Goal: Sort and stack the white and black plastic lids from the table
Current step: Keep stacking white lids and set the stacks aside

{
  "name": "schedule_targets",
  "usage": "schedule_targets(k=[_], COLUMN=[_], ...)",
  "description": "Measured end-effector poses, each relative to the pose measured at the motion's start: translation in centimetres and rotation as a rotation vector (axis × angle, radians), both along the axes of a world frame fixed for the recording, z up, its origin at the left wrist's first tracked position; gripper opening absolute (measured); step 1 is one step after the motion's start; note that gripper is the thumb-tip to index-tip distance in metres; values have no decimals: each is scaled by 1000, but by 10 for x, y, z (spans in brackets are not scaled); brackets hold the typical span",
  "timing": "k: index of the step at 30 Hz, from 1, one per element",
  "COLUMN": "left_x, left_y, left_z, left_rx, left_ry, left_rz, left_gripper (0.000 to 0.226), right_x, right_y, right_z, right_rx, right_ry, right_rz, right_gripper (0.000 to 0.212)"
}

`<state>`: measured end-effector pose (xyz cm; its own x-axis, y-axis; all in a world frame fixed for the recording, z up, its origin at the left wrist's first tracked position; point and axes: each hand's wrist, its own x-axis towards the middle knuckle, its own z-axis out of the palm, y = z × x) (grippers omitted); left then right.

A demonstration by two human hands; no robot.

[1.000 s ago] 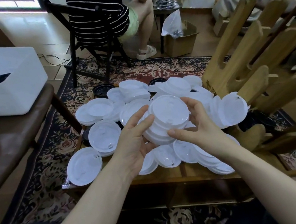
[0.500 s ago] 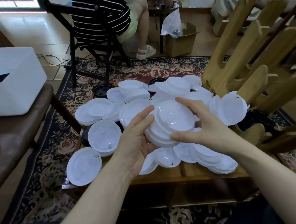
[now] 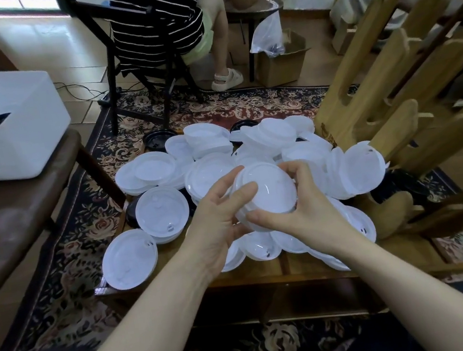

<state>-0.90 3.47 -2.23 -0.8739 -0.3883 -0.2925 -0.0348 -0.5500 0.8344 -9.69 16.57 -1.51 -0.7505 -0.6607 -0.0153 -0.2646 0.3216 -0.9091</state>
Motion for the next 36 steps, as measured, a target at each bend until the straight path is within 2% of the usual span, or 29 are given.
schedule_targets(k=[6,13,19,24,27,30,33,36], left_x=[-2,0,1,2,2,0,2,6], left_y=[-2,-2,-3,-3,-2,-2,-10,-21], left_z=[-1,0,2,3,3,1,0,-3], left_rx=[75,102,111,157,121,102,36,41], left_ry=[13,52,43,65,53,48,32,0], left_rz=[54,54,22,-46,-25,32,117,150], left_gripper=[43,66,62,60,60,51,47,46], right_x=[-6,-14,-23,-31,-30,-36,-52,-64], right_y=[4,8,11,16,17,21,33,53], right_z=[-1,-2,2,8,5,10,14,6], right_rx=[7,-51,-25,13,33,49,59,218], right_ry=[-24,-51,-70,-75,-85,-78,60,275], right_rz=[94,118,203,284,317,322,166,75], right_gripper=[74,74,79,75,75,79,84,63])
